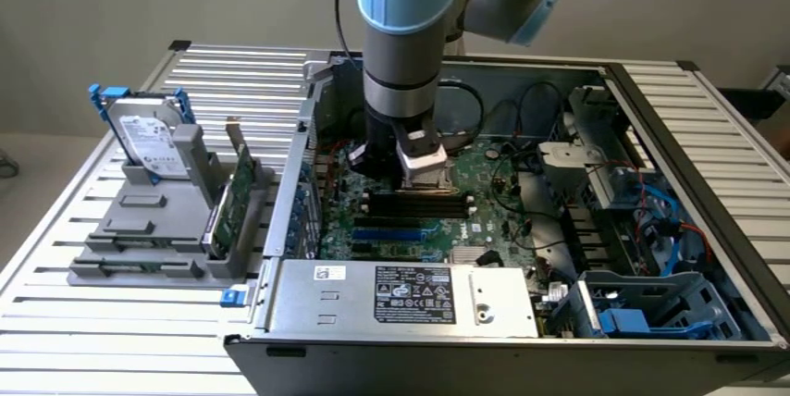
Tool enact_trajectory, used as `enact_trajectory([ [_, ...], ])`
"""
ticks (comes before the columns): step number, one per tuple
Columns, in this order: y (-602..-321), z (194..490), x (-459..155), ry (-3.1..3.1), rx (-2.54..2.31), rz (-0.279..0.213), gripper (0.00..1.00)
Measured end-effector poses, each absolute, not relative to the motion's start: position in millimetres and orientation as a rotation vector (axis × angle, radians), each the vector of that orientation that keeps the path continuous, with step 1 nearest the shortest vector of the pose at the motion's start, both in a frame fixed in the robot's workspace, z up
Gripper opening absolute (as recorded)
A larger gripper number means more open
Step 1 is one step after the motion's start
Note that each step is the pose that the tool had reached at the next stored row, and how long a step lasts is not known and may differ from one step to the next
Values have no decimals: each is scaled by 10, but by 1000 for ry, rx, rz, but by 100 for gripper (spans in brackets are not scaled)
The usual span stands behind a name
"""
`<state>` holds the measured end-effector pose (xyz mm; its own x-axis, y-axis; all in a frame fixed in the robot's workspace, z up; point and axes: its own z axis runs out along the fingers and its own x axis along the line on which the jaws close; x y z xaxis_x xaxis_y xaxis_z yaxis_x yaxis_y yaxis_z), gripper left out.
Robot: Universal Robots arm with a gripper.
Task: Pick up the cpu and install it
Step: 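Install the first cpu locking lever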
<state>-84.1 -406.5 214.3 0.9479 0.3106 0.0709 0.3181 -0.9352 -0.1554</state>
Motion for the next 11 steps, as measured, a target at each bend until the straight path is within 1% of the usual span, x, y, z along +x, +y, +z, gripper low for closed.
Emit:
enact_trajectory([
  [11, -4054, 2483, -846, -432, -2945, -71, 11],
])
